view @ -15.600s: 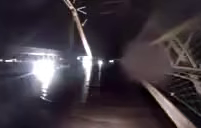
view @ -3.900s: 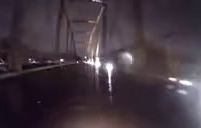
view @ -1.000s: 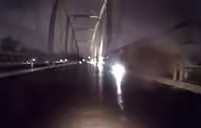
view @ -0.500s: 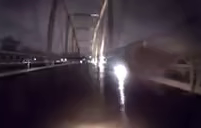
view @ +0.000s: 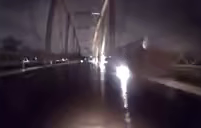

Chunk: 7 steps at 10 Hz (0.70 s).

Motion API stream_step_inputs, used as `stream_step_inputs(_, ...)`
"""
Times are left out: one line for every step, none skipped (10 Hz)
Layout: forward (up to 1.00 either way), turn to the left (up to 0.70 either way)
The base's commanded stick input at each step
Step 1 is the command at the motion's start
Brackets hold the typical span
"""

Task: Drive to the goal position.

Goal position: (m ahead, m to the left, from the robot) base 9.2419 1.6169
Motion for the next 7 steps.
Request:
stream_step_inputs(1.0,0.0)
stream_step_inputs(1.0,0.0)
stream_step_inputs(1.0,0.0)
stream_step_inputs(1.0,0.0)
stream_step_inputs(1.0,0.0)
stream_step_inputs(1.0,0.0)
stream_step_inputs(1.0,0.0)
